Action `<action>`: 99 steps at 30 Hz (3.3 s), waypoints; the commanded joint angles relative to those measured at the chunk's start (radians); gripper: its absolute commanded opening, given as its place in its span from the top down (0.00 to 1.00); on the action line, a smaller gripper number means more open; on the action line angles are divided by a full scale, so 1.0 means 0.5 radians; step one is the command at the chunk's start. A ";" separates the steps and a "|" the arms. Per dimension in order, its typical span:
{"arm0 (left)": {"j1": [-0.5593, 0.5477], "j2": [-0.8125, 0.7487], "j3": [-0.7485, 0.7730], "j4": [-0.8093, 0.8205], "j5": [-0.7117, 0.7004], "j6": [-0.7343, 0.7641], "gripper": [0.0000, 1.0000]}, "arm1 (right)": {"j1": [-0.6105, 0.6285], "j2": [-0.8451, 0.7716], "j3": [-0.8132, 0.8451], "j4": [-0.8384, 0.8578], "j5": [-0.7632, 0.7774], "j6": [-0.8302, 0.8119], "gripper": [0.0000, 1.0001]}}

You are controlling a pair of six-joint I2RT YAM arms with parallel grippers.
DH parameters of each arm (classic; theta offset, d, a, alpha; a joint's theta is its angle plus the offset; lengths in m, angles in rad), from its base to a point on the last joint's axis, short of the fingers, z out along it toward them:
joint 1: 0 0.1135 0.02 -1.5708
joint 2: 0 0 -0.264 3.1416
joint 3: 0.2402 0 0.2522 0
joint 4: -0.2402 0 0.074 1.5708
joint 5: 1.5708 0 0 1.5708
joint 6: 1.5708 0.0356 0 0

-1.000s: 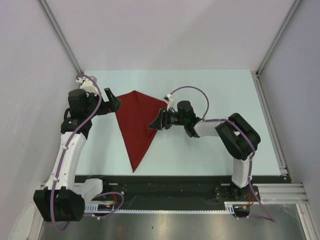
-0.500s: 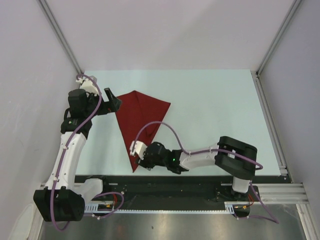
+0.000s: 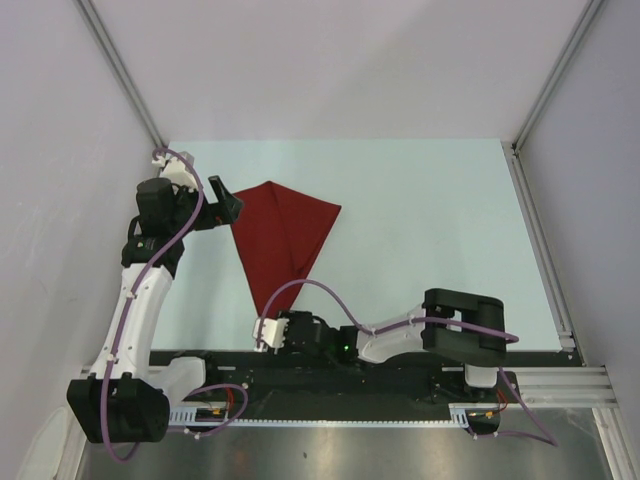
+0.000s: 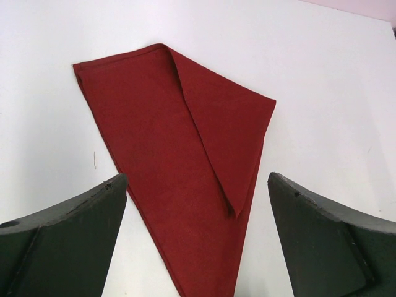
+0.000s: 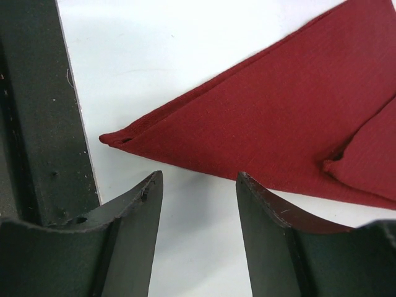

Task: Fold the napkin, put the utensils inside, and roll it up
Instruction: Fold the napkin

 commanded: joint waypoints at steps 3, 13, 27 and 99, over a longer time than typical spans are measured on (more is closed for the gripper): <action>0.003 -0.002 0.015 0.053 0.023 0.004 0.00 | 0.045 0.029 0.011 0.154 0.006 -0.113 0.43; 0.003 -0.008 0.012 0.053 0.048 -0.005 0.00 | 0.072 0.084 0.072 0.164 -0.138 -0.052 0.44; 0.003 -0.015 0.012 0.062 0.073 -0.015 0.00 | 0.078 0.228 0.210 0.185 -0.188 -0.033 0.45; 0.003 0.001 0.012 0.065 0.118 -0.039 0.00 | -1.425 0.216 0.986 -0.536 -0.679 0.933 1.00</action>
